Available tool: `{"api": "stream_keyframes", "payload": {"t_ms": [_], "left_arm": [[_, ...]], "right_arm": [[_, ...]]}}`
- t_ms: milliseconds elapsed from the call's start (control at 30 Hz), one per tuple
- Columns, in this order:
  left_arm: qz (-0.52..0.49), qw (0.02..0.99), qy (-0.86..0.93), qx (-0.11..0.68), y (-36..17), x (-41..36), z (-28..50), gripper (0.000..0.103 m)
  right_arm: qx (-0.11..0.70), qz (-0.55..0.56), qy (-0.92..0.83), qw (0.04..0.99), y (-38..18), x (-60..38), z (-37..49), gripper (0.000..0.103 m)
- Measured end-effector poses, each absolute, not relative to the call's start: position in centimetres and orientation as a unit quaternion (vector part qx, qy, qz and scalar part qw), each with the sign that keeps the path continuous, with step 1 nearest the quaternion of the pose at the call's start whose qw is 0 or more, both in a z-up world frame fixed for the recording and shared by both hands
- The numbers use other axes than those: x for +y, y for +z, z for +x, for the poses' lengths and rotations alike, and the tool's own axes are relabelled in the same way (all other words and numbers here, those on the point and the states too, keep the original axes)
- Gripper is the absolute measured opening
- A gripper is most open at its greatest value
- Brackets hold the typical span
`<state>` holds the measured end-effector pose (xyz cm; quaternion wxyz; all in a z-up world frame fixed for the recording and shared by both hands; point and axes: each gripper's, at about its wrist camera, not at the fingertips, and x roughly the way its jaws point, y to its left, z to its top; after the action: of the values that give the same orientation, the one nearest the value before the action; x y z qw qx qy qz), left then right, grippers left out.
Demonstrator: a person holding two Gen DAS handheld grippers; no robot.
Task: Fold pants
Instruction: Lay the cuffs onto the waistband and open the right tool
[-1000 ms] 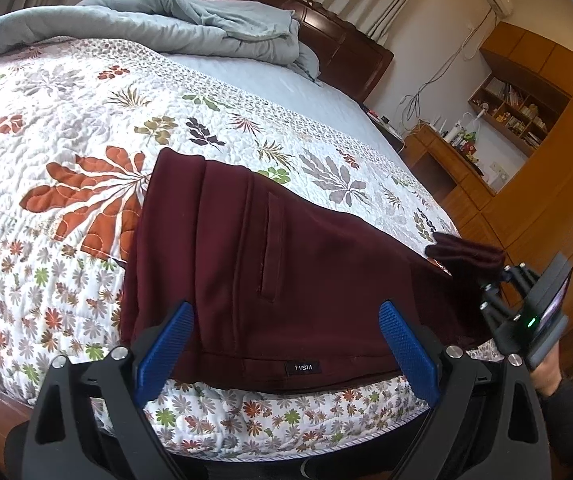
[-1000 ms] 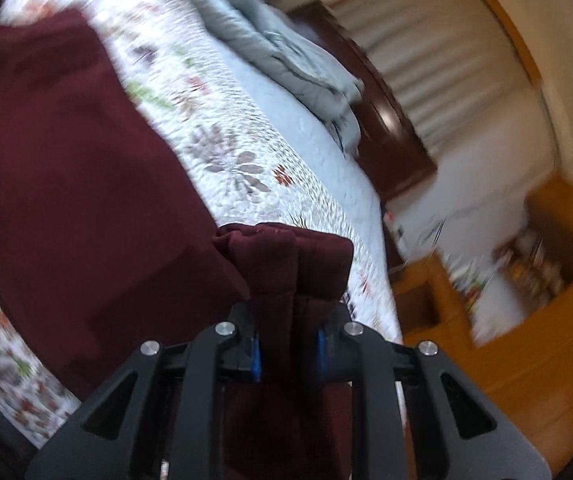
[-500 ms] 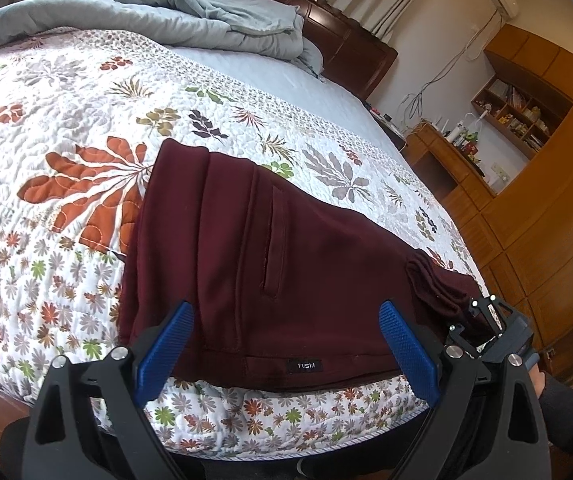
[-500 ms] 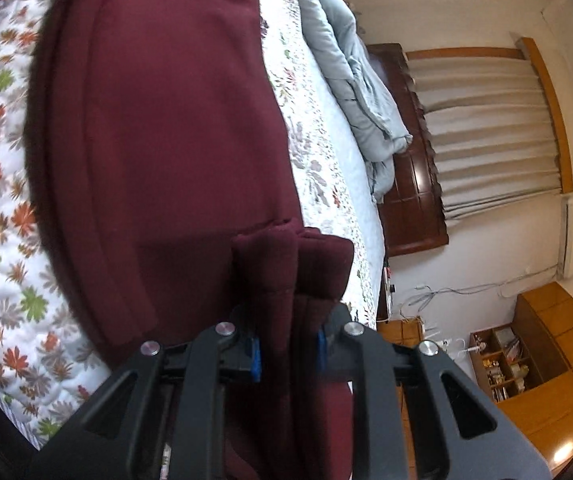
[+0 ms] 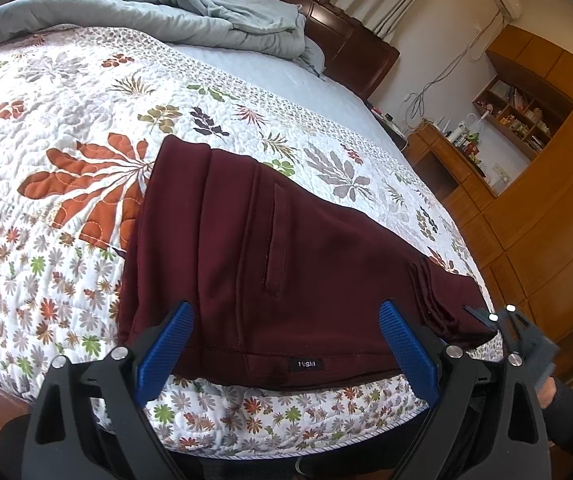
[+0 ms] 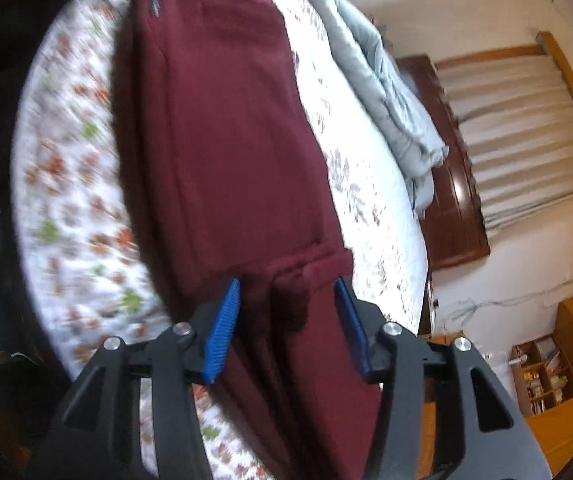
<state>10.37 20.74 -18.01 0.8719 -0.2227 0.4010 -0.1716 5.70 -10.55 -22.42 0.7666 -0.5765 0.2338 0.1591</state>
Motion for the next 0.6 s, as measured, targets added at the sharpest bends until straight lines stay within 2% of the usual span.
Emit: {"api": "stream_keyframes", "payload": {"t_ms": [133,367,400,433,467,600], "left_arm": [[-0.222,0.872,-0.173,0.400,-18.0,20.6,10.3,0.095],[-0.224,0.870,-0.177,0.402,-18.1,20.7,10.4,0.095],[-0.226,0.869,-0.176,0.402,-18.1,20.8,10.4,0.095],[-0.227,0.869,-0.176,0.403,-18.1,20.8,10.4,0.095],[-0.228,0.869,-0.176,0.403,-18.1,20.8,10.5,0.095],[-0.227,0.868,-0.176,0.405,-18.2,20.8,10.5,0.095]], "right_arm": [[0.233,-0.573,0.151,0.771,-21.0,-10.6,4.9,0.045],[0.262,-0.585,0.157,0.751,-22.7,-10.7,6.7,0.042],[0.265,-0.585,0.158,0.750,-22.9,-10.8,7.0,0.037],[0.280,-0.579,0.162,0.749,-23.1,-10.8,7.5,0.018],[0.294,-0.569,0.169,0.750,-23.0,-10.8,7.8,0.013],[0.278,-0.556,0.174,0.764,-21.3,-10.2,7.2,0.012]]}}
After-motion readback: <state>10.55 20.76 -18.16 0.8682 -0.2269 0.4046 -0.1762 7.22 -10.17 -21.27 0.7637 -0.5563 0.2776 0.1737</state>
